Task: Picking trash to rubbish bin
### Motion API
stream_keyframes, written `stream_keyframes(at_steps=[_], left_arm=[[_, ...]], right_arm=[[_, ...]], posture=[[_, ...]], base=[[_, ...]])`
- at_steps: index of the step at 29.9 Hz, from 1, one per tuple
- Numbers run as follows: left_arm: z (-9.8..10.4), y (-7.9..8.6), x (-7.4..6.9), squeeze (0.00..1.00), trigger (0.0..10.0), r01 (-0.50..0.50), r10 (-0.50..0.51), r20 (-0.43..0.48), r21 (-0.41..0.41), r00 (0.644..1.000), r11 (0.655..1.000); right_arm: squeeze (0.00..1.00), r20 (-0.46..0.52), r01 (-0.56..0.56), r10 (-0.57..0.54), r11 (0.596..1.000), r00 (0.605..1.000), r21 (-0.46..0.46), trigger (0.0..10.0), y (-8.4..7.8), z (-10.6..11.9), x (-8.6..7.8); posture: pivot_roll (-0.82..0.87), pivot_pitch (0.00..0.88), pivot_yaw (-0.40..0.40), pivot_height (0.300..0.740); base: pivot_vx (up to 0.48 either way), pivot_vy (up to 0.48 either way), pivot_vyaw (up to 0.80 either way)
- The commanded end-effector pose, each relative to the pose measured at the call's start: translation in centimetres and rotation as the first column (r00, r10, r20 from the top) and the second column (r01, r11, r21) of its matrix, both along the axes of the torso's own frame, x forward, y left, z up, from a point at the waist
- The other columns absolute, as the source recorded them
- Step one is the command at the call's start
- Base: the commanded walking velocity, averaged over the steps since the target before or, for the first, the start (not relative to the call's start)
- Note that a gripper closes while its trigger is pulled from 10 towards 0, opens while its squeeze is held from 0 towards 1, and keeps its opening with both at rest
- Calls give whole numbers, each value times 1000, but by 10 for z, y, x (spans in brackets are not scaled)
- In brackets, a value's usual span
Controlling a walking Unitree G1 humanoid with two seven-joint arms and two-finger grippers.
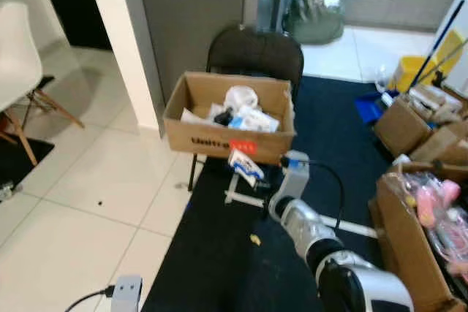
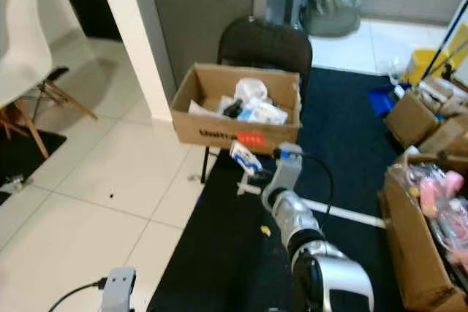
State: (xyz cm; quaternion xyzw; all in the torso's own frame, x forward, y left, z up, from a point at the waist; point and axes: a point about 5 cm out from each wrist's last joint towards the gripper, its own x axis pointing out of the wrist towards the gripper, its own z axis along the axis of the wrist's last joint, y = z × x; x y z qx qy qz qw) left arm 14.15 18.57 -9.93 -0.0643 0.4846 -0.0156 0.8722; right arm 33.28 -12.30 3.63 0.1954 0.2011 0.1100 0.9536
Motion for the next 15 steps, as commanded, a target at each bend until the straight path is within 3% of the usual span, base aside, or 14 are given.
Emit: stream_keyframes(at_steps=[1,5,15], left_arm=[[-2,0,-6,0,10000,-1,1,-21,1,1000,1000],[-2,1,-5,0,10000,1,-1,-20,3,1000,1000],[-3,2,-8,0,10000,-7,8,-24,1,1000,1000]], right_arm=[[0,24,-1,1,1000,1000,5,10000,0,6,5],[0,49,-8,7,1000,999,21,10000,3,14,10],[0,75,-28,25,999,997,33,10000,8,21,15]], posture=[[17,10,81,740],[20,9,78,740],[29,17,81,740]], base=[[334,0,0],[337,0,0],[334,0,-709]])
